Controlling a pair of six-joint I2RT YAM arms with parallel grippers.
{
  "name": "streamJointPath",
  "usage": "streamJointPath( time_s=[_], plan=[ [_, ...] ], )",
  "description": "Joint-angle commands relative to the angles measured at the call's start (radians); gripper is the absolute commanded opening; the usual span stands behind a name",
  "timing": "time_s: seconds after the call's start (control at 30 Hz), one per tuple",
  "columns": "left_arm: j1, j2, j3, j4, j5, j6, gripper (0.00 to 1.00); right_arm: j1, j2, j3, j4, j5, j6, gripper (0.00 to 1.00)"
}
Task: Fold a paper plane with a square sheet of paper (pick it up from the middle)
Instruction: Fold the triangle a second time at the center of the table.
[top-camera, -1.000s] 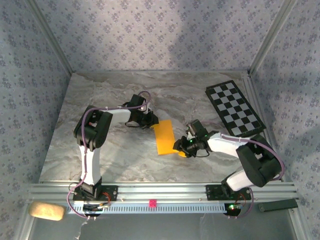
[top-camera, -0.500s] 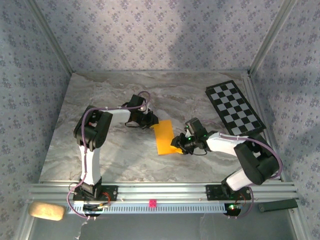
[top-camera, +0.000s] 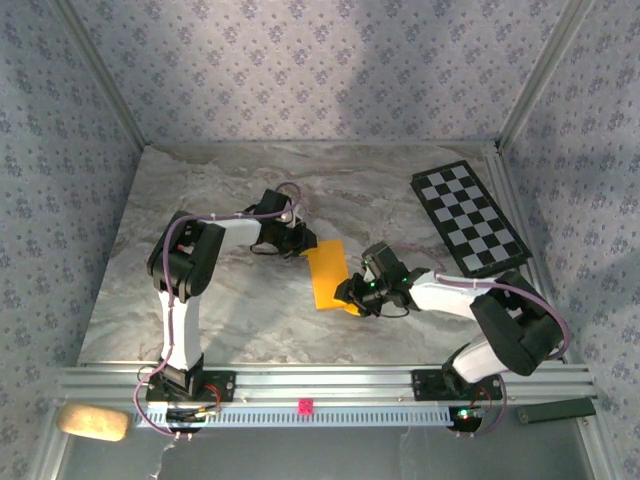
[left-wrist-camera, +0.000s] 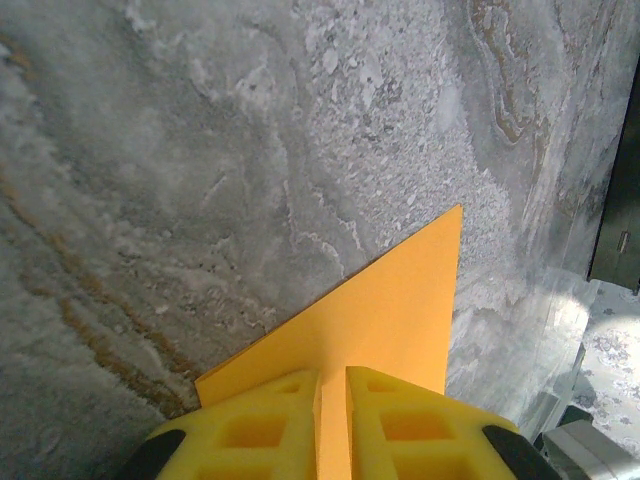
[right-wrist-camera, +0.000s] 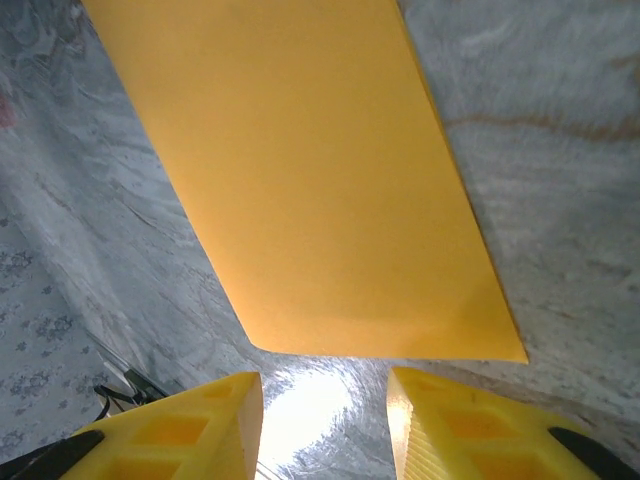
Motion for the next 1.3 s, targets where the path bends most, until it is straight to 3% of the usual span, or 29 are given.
streamJointPath(
  time_s=[0.0,0.47,0.93,1.27],
  plan=[
    [-0.006,0.032,-0.018,-0.017,-0.009,0.002,0.14,0.018,0.000,-0.009,0.022,0.023,0.053,0.39],
    [-0.006,0.035,-0.018,-0.016,-0.006,0.003,0.15,0.020,0.052,-0.031,0.081,0.062,0.124,0.40],
    [-0.004,0.033,-0.015,-0.021,-0.006,0.004,0.15,0.025,-0.005,-0.061,0.049,0.097,0.133,0.42],
    [-0.004,0.034,-0.016,-0.021,-0.006,0.004,0.15,0.005,-0.020,-0.050,0.128,0.148,0.159,0.42]
  ],
)
